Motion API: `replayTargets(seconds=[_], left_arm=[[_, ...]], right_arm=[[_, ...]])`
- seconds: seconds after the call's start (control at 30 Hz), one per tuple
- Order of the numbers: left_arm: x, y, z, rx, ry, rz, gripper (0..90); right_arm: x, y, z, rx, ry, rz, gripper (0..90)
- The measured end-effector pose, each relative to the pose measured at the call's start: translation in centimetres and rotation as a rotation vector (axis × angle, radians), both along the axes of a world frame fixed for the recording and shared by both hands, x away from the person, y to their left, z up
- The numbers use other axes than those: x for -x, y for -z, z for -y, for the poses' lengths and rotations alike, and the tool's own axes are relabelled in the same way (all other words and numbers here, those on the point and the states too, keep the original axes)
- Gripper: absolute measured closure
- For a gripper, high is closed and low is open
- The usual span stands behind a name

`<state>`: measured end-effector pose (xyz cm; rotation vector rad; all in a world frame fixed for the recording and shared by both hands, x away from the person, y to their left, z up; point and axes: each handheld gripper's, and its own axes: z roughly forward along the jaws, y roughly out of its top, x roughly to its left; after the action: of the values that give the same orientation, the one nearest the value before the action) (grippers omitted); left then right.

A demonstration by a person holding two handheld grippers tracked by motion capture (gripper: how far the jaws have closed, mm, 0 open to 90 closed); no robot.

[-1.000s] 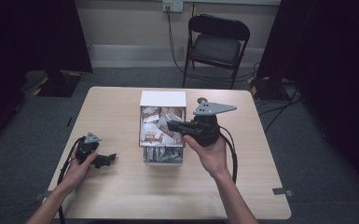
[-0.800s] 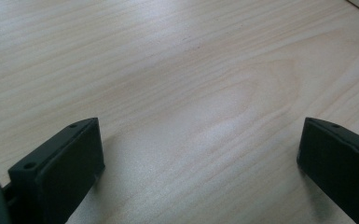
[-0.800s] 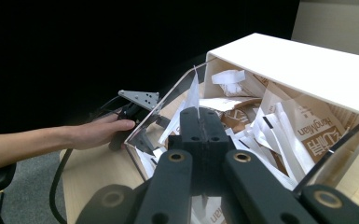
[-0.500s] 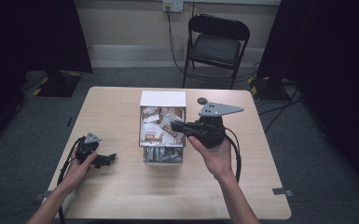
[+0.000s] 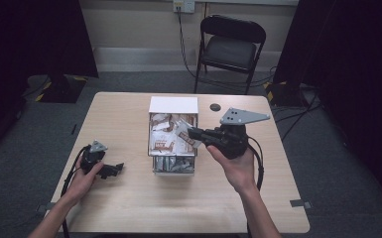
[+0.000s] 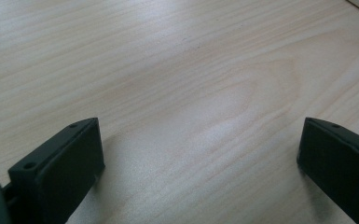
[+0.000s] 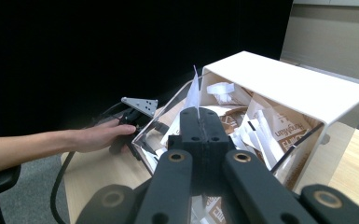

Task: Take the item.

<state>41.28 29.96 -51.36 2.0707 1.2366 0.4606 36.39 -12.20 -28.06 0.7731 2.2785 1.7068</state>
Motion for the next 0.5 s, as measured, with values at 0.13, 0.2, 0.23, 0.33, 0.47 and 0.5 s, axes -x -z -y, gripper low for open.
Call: replayTargets(seconds=[0.13, 0.2, 0.23, 0.33, 0.47, 0.5], left_arm=[[0.0, 0.0, 0.0, -0.001, 0.000, 0.001, 0.0], [0.0, 0.0, 0.0, 0.000, 0.000, 0.000, 0.0], [0.0, 0.0, 0.0, -0.001, 0.000, 0.001, 0.0], [0.0, 0.0, 0.0, -0.001, 0.000, 0.001, 0.0], [0.0, 0.0, 0.0, -0.001, 0.000, 0.001, 0.0], [0.0, 0.0, 0.0, 0.000, 0.000, 0.000, 0.0]], right_arm=[[0.3, -0.2, 0.4, -0.004, 0.004, 0.004, 90.0], [0.3, -0.2, 0.6, -0.006, 0.007, 0.008, 90.0], [0.4, -0.2, 0.7, -0.006, 0.010, 0.009, 90.0], [0.5, -0.2, 0.9, 0.001, 0.015, 0.009, 90.0], [0.7, -0.2, 1.4, 0.002, 0.023, 0.012, 90.0], [0.7, -0.2, 1.6, 0.000, 0.026, 0.013, 90.0]])
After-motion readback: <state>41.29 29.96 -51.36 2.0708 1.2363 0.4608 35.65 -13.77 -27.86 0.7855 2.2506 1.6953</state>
